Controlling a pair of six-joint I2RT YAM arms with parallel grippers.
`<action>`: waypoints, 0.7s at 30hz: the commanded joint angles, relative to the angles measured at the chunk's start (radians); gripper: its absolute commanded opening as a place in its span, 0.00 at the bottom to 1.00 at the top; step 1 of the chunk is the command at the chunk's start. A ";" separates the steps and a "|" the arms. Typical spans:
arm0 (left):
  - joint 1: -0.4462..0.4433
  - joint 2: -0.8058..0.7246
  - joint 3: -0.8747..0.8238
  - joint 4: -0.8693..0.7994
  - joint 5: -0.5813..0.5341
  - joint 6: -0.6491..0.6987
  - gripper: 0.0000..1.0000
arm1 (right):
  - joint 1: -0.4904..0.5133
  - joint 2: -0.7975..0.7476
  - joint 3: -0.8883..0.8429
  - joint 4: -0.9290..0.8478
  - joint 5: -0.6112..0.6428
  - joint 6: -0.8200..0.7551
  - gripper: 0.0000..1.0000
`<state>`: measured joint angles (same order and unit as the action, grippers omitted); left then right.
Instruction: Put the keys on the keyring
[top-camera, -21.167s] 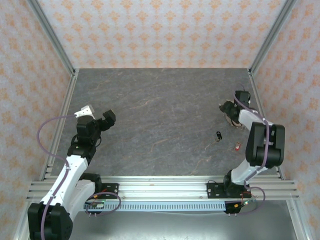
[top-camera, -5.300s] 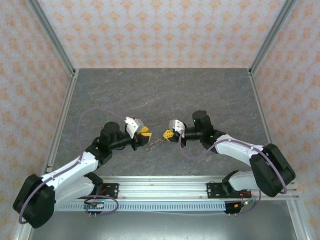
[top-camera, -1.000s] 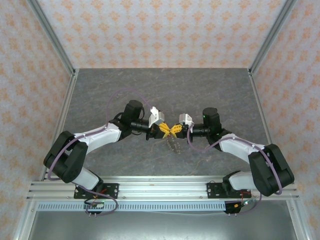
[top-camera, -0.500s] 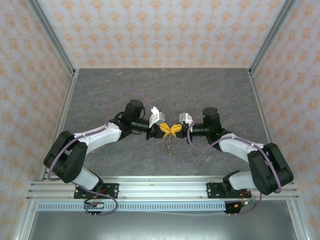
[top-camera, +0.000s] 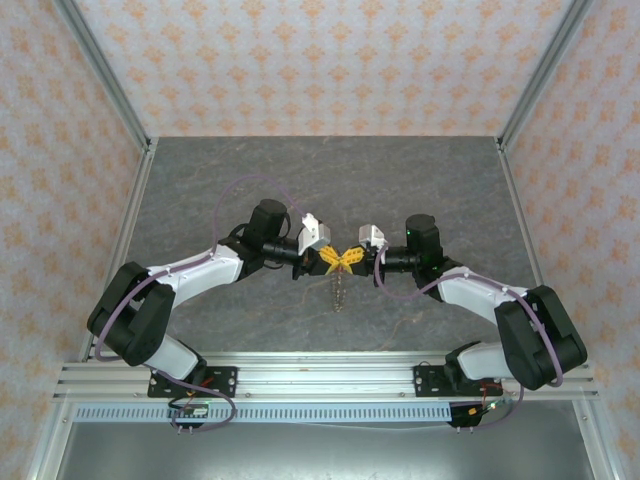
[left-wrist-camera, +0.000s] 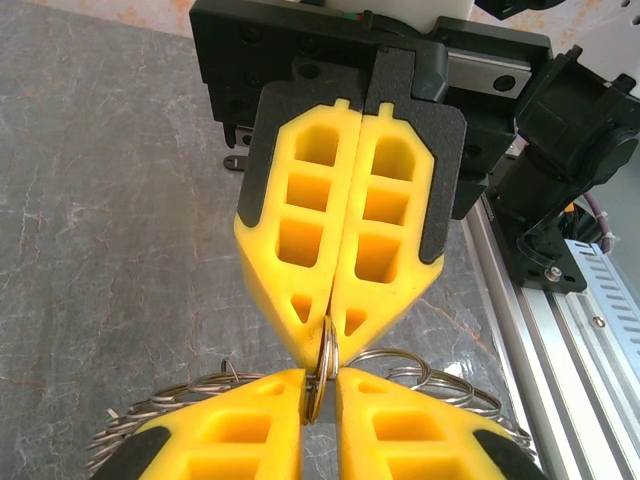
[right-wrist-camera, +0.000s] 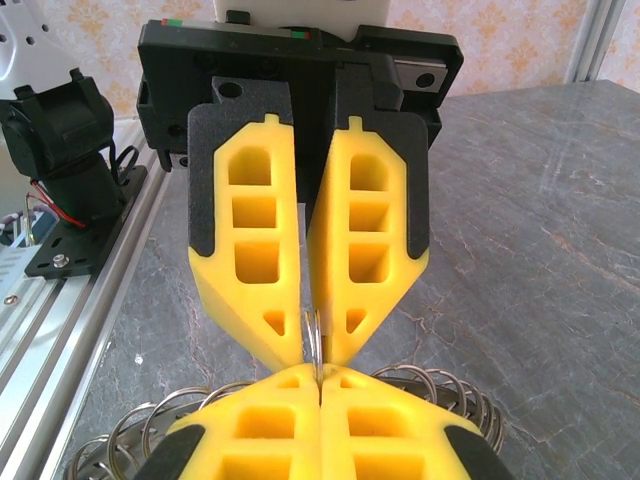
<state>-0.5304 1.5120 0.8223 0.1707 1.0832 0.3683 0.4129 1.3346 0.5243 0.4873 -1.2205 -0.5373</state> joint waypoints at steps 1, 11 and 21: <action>-0.015 0.002 0.019 -0.016 -0.016 0.011 0.14 | -0.001 -0.002 -0.003 0.109 -0.050 0.019 0.00; -0.015 -0.004 0.012 -0.011 -0.036 0.008 0.16 | -0.001 -0.002 -0.002 0.121 -0.053 0.031 0.00; -0.016 0.004 0.027 -0.018 -0.036 0.005 0.00 | 0.001 -0.004 -0.003 0.124 -0.057 0.043 0.00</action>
<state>-0.5346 1.5120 0.8238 0.1658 1.0573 0.3721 0.4088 1.3380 0.5140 0.5167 -1.2205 -0.4976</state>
